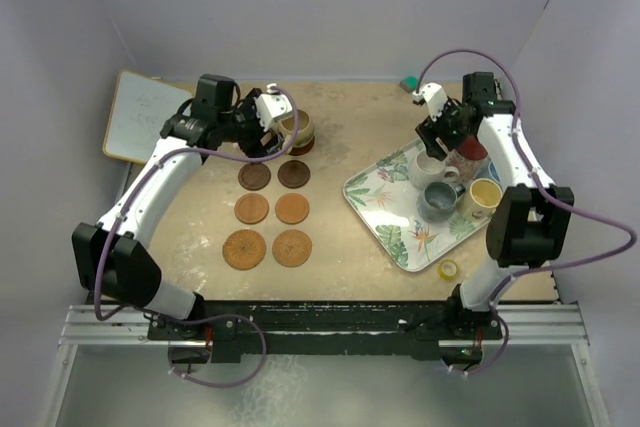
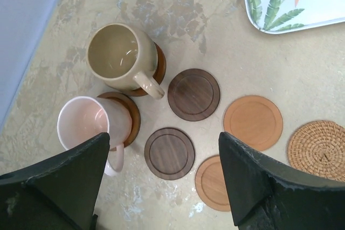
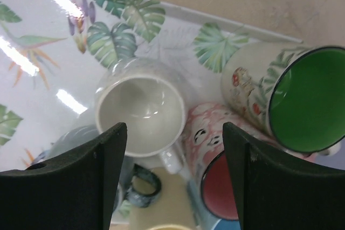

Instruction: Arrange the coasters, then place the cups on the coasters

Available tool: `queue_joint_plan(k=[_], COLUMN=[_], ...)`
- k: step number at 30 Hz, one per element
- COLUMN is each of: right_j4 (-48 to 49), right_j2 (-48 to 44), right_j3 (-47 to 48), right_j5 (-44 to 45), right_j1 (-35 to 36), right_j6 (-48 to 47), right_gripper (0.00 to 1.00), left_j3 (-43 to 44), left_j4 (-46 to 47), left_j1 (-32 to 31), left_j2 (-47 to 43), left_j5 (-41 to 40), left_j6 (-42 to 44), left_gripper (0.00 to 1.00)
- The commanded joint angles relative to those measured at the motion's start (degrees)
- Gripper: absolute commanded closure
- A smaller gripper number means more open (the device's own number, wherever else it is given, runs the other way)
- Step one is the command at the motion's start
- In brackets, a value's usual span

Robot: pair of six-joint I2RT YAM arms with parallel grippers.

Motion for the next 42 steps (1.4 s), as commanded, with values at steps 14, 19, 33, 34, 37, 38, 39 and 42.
queue_joint_plan(k=[14,19,33,34,37,38,39,42], right_j4=[-10.8,-9.5,-3.2,-2.8,-1.8,-1.6,-1.3,-1.1], right_j2=[18.1,19.6,16.1,15.7,15.1,14.9,14.8,13.9], right_j3=[16.0,15.1,9.4,9.0,8.5,8.4,8.2,7.3], right_j5=[2.1,3.6,5.1,5.6,6.5,7.1,7.7,9.4], right_j1=[2.7,4.9,10.8,11.2,12.3,12.6,13.0,14.0], right_j6=[-14.6,-12.6,0.7,2.0,7.0,8.4,10.0,13.9], right_gripper=[0.30,0.37,0.56,0.56,0.57,0.57,0.57,0.57], left_j3=[-4.2,-5.1,-7.2,-7.3,-7.5,-7.5,-7.5,-7.7], left_j4=[3.6,3.6,2.7,2.7,2.6,2.6,2.5,2.4], left_j1=[0.5,0.5,0.4,0.4,0.5,0.4,0.4,0.5], left_j2=[-6.7,-7.0,-9.4,-9.4,-9.8,-10.0,-10.1,-10.3], left_j5=[0.5,0.7,0.9,0.9,1.1,1.2,1.3,1.3], left_j6=[-1.0,-1.2,-0.4,-0.4,-0.4,-0.4,-0.4,-0.6], left_gripper=[0.20,0.20,0.19,0.19,0.19,0.19,0.19,0.18])
